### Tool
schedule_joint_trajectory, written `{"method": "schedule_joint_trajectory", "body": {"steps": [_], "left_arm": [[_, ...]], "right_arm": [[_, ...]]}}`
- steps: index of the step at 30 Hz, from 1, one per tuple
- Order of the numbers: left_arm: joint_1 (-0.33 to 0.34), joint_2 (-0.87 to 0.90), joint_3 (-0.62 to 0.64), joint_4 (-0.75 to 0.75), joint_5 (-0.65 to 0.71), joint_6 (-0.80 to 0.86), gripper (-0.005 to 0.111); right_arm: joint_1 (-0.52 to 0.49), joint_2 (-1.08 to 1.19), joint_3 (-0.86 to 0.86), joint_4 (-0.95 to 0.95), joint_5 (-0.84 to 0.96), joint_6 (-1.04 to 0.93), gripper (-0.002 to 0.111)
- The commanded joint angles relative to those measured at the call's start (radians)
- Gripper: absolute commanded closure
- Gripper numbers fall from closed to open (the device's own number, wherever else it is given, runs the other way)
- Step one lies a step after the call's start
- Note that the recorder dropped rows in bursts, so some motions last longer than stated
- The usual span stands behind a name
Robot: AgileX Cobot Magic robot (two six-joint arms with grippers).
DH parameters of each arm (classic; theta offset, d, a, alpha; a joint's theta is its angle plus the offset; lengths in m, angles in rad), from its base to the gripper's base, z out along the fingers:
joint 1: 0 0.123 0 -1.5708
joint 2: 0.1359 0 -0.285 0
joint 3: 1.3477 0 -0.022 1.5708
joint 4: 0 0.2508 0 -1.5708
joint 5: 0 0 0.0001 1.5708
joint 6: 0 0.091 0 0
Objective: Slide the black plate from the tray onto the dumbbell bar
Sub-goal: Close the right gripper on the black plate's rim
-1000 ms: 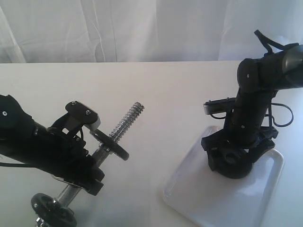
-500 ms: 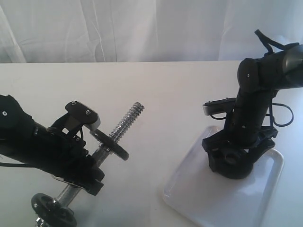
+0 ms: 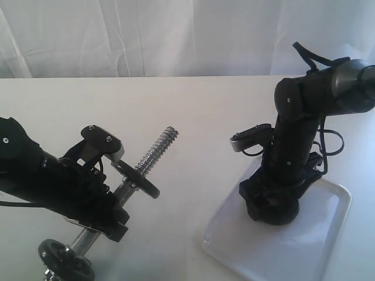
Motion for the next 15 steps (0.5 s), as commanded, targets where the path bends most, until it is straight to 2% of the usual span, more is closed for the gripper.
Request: {"method": "schedule_joint_trajectory", "body": {"steps": [1, 3, 5, 12, 15], "left_arm": [[0.000, -0.053, -0.031, -0.065, -0.040, 0.002, 0.107], [0.000, -0.053, -0.031, -0.065, -0.040, 0.002, 0.107], [0.000, -0.053, -0.031, -0.065, -0.040, 0.002, 0.107], [0.000, -0.053, -0.031, -0.065, -0.040, 0.002, 0.107], [0.000, -0.053, -0.031, -0.065, -0.040, 0.002, 0.107]], "right_arm": [[0.010, 0.040, 0.053, 0.067, -0.106, -0.024, 0.050], [0.010, 0.041, 0.069, 0.067, -0.126, -0.024, 0.037], [0.010, 0.041, 0.073, 0.067, -0.129, -0.026, 0.032], [0.010, 0.056, 0.105, 0.065, -0.163, -0.113, 0.032], [0.010, 0.064, 0.105, 0.065, -0.164, -0.113, 0.028]]}}
